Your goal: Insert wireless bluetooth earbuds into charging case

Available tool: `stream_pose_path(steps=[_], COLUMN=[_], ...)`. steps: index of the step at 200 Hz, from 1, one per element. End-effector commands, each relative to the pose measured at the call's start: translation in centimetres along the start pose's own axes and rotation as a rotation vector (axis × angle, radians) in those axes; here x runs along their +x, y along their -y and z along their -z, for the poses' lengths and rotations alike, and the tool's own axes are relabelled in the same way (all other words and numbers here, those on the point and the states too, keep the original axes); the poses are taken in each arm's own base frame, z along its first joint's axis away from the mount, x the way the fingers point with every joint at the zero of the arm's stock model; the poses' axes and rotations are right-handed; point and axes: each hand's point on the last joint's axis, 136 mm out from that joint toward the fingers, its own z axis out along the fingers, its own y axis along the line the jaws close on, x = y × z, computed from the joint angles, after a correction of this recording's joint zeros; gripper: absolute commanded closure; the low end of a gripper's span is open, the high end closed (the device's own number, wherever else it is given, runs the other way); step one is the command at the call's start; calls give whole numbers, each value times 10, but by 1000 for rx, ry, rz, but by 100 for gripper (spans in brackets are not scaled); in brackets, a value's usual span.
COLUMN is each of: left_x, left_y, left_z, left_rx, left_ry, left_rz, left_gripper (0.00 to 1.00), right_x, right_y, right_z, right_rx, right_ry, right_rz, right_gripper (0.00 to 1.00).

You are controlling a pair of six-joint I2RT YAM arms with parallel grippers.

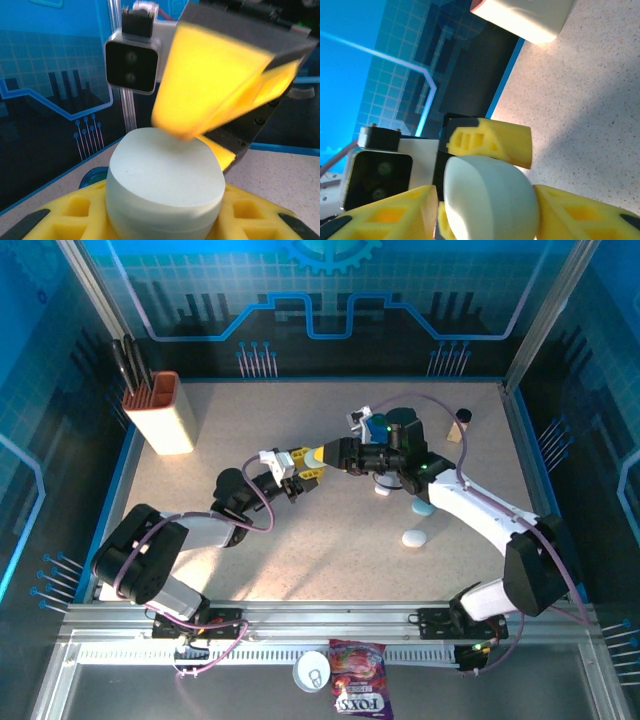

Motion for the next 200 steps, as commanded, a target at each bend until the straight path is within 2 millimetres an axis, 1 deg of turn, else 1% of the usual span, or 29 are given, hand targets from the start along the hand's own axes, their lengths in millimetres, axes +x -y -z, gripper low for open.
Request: stream_pose_path(steps=[1, 12, 33, 43, 61, 79, 93, 121, 139, 172, 183, 186, 200], left_x=[-21, -20, -17, -18, -16, -12, -8, 5, 15, 39, 48, 49, 58], left_y=[-1, -2, -4, -4, -4, -5, -5, -6, -5, -1, 2, 2, 6], left_z=[-5, -6, -7, -7, -8, -7, -7, -5, -2, 7, 11, 12, 19], left_rx=[9, 2, -2, -2, -4, -6, -12, -19, -23, -22, -13, -11, -2], left_ry=[62, 58, 50, 50, 40, 19, 1, -57, -100, -208, -258, -269, -326], left_rz=[-25, -24, -23, -23, -26, -33, -39, -42, -45, -39, -37, -41, -47], left_gripper=[64, 64, 64, 63, 59, 52, 40, 23, 13, 3, 1, 1, 1], right_x=[2, 3, 2, 2, 0, -4, -8, -11, -13, -10, -11, -3, 3], right_y=[0, 3, 7, 8, 11, 16, 22, 36, 52, 97, 108, 119, 137], right_z=[1, 2, 3, 4, 4, 6, 8, 15, 23, 41, 47, 48, 52], right_rx=[-42, -32, -16, -11, 3, 22, 44, 93, 144, 287, 330, 352, 401], right_ry=[-21, -22, -18, -13, -4, 19, 39, 67, 94, 147, 165, 156, 161], right_rz=[-24, -30, -27, -22, -21, -18, -24, -31, -49, -95, -99, -118, -139], right_gripper=[55, 61, 76, 78, 81, 85, 86, 87, 86, 86, 86, 86, 86])
